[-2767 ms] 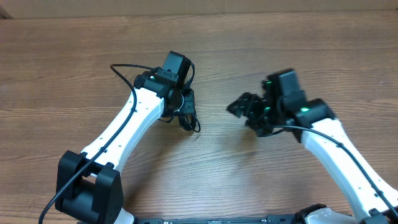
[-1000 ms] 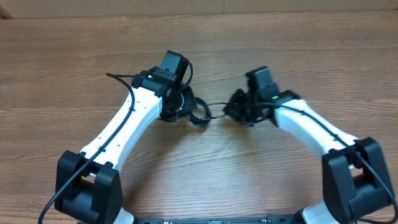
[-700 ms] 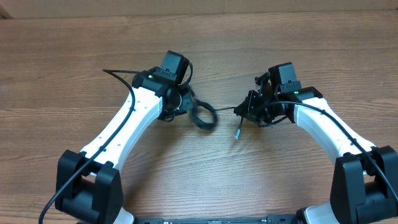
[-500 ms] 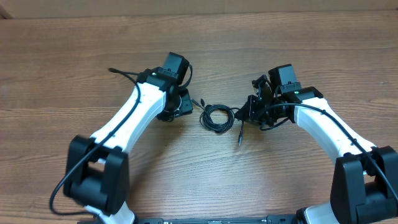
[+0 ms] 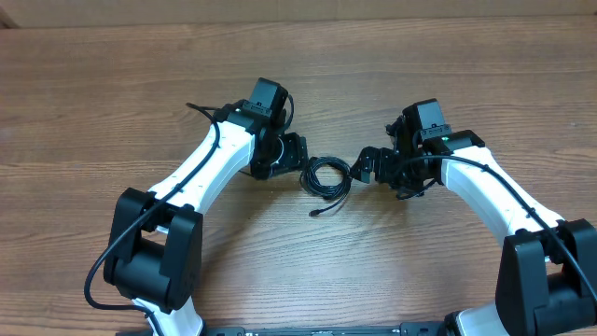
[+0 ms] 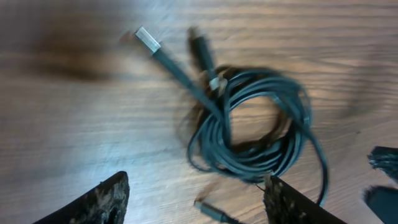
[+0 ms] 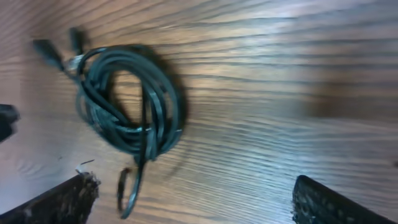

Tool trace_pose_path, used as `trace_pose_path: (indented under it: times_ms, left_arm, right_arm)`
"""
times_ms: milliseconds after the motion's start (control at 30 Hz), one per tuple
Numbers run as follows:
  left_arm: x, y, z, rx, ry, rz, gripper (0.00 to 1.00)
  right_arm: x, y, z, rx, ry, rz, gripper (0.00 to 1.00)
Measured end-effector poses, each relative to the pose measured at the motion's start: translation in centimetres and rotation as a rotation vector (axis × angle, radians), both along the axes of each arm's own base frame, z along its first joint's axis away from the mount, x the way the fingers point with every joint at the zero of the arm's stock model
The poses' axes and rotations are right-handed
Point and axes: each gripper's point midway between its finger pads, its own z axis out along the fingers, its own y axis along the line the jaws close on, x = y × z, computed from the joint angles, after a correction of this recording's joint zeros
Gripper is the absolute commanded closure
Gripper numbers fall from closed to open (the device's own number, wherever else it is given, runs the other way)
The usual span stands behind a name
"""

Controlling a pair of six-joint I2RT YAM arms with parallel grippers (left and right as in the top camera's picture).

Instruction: Untangle cables

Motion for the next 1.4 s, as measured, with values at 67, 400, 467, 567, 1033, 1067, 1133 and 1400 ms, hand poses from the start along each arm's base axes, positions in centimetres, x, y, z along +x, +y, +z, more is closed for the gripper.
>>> trace_pose_path:
  times_ms: [67,400,467,567,1033,1067,1133,1400]
  left_arm:
    - [1.0,-0.3,0.4,-0.021,-0.050,-0.026,0.32]
    - [7.1,-1.8,3.6,-0.052,-0.424,-0.215,0.26]
    - [8.0,-1.5,4.0,-0.051,-0.460,-0.205,0.22]
    - [9.3,-0.3,4.5,-0.050,-0.491,-0.174,0.20]
    - [10.3,4.6,5.0,-0.149,-0.458,-0.116,0.21]
    - [10.1,4.6,5.0,-0.162,-0.445,-0.120,0.20]
    - [9.6,4.4,4.9,-0.181,-0.427,-0.126,0.20]
    - [5.9,2.2,5.3,-0.333,-0.347,-0.288,0.30]
  right_arm:
    - [0.1,-0.2,-0.1,-0.006,0.012,-0.042,0.00]
    - [1.6,3.3,-0.9,0.012,-0.103,-0.076,0.11]
    - [1.6,3.6,-1.4,-0.009,-0.128,-0.090,0.20]
    - [2.1,3.3,-1.8,-0.049,-0.161,-0.116,0.30]
    - [1.0,5.8,-5.5,-0.081,-0.140,0.052,0.90]
    - [1.0,5.9,-5.5,-0.073,-0.136,0.044,0.96]
    - [0.9,6.0,-5.4,-0.064,-0.132,0.049,0.96]
    - [-2.2,5.5,-5.1,-0.112,-0.062,0.319,0.96]
